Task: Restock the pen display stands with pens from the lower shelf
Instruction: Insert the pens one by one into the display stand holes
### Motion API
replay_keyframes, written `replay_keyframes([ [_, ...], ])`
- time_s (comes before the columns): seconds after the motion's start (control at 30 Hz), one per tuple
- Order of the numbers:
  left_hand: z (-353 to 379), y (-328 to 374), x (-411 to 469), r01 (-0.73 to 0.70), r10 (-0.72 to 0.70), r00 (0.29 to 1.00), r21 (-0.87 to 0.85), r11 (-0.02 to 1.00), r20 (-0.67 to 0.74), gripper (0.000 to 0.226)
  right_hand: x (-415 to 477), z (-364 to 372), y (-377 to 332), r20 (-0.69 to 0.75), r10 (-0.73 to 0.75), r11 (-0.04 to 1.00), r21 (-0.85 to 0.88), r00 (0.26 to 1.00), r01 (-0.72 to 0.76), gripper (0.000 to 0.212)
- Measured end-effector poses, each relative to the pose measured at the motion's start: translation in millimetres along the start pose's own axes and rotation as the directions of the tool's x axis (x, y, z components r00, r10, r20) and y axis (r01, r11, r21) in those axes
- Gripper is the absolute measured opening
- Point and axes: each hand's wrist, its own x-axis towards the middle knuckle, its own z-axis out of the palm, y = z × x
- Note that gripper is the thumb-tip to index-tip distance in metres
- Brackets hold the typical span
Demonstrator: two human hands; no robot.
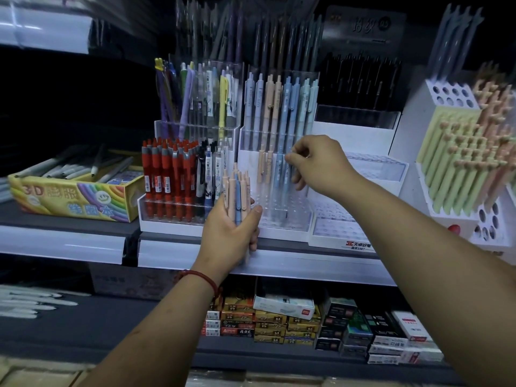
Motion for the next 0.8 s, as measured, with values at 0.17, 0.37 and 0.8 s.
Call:
replay_keyframes([
  [0.17, 0, -1, 0, 0.007, -0.007, 1.0, -0.007, 1.0, 0.005, 0.018, -3, 3, -2, -0.028, 0.031, 0.999, 0.028, 0.999, -0.03, 0.021],
  [0.37, 0, -2, 1, 0.004, -0.004, 1.0, 0.008, 1.0, 0.005, 0.016, -28, 13, -18, -0.168, -0.205, 0.978, -0.009, 0.964, 0.206, 0.012],
  [0.8, 0, 4, 0, 0.009, -0.01, 1.0, 0.079, 0.997, 0.007, 0.02, -42, 33, -33, 0.36, 0.012, 0.97, 0.224, 0.933, -0.099, 0.013],
])
